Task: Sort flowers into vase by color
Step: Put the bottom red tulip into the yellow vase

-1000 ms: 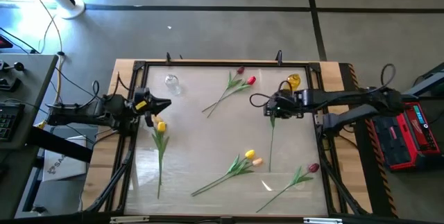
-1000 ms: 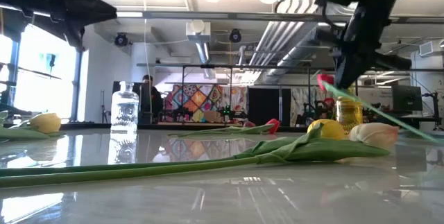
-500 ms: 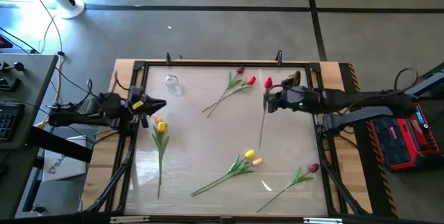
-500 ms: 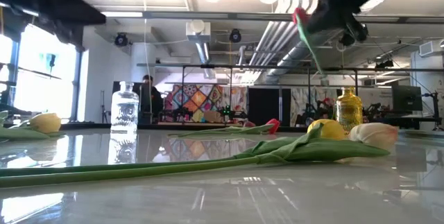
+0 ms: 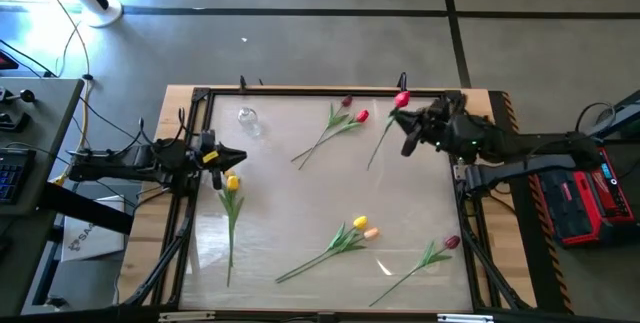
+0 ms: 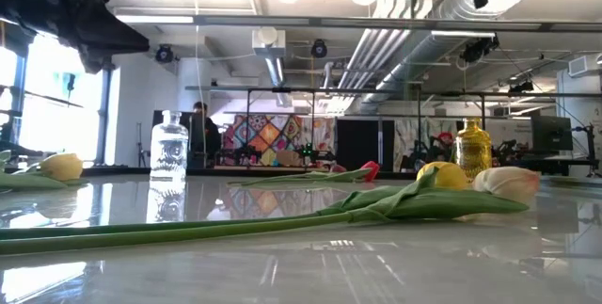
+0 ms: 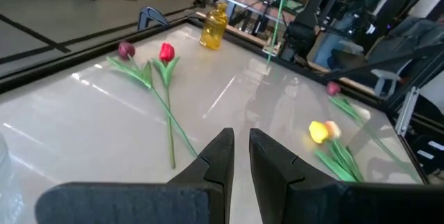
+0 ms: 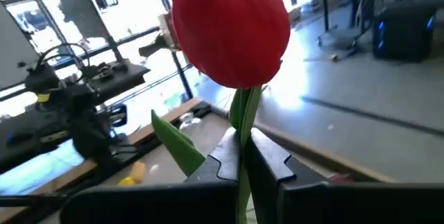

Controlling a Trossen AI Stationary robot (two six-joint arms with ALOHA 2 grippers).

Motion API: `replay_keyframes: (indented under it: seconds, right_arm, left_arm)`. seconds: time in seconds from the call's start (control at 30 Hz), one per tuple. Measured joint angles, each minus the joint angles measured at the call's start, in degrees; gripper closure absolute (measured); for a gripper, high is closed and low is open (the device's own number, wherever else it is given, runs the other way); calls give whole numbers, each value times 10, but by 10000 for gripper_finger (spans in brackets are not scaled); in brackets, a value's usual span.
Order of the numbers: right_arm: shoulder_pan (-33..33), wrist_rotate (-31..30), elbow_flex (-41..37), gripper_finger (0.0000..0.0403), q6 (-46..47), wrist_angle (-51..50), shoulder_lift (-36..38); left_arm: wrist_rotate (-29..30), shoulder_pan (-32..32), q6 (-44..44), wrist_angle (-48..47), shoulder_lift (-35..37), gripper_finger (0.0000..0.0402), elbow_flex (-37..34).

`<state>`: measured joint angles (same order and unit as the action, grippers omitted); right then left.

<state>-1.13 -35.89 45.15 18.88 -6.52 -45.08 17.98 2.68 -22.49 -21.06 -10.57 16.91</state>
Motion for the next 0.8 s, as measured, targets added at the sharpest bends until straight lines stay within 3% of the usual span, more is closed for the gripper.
replay_keyframes:
  seconds: [0.23, 0.43, 0.8]
  right_arm:
    - [0, -186, 0, 403, -78, 1, 59]
    - [4, -300, 0, 403, -165, 33, 77]
    - [63, -368, 0, 403, -305, 135, 77]
  left_arm:
    - [5, 0, -4, 0, 0, 367, 0]
    - [6, 0, -5, 0, 0, 367, 0]
    - [7, 0, -17, -2, 0, 367, 0]
